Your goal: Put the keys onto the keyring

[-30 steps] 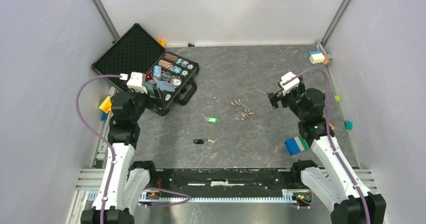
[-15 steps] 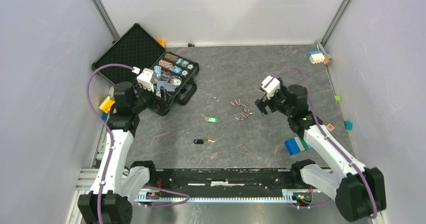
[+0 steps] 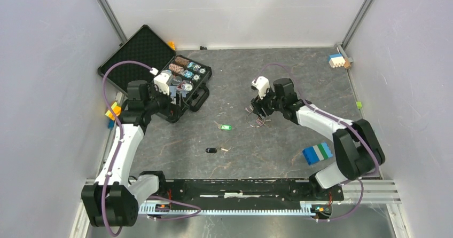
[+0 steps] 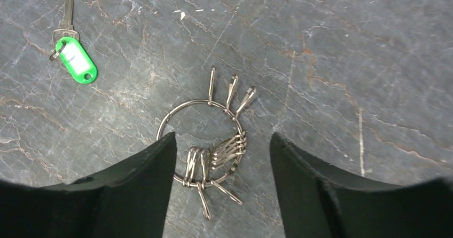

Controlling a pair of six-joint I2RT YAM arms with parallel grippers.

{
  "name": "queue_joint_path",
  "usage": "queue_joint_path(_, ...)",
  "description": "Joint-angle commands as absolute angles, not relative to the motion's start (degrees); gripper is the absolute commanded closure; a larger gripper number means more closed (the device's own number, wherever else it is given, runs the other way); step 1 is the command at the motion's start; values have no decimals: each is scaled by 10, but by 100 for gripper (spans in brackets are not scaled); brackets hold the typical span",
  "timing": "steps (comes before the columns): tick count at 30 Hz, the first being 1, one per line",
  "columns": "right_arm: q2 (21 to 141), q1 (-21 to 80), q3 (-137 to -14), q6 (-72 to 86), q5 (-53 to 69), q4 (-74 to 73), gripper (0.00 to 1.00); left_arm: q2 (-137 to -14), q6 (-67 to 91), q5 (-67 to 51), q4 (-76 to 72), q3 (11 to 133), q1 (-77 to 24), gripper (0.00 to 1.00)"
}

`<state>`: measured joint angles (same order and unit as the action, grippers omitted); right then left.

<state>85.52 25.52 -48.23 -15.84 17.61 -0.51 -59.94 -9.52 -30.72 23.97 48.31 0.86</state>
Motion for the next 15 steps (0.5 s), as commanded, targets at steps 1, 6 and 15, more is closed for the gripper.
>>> queue_joint_path(1,898,259,-529,-118,195,11,36,-561,-108,-338,221,468,-10,0)
queue_joint_path(6,946,259,-557,-107,184,10,48,-532,-106,-344,201,445,-11,0)
queue_joint_path(15,995,259,-586,-115,145,4,58,-541,-107,-353,194,440,-11,0)
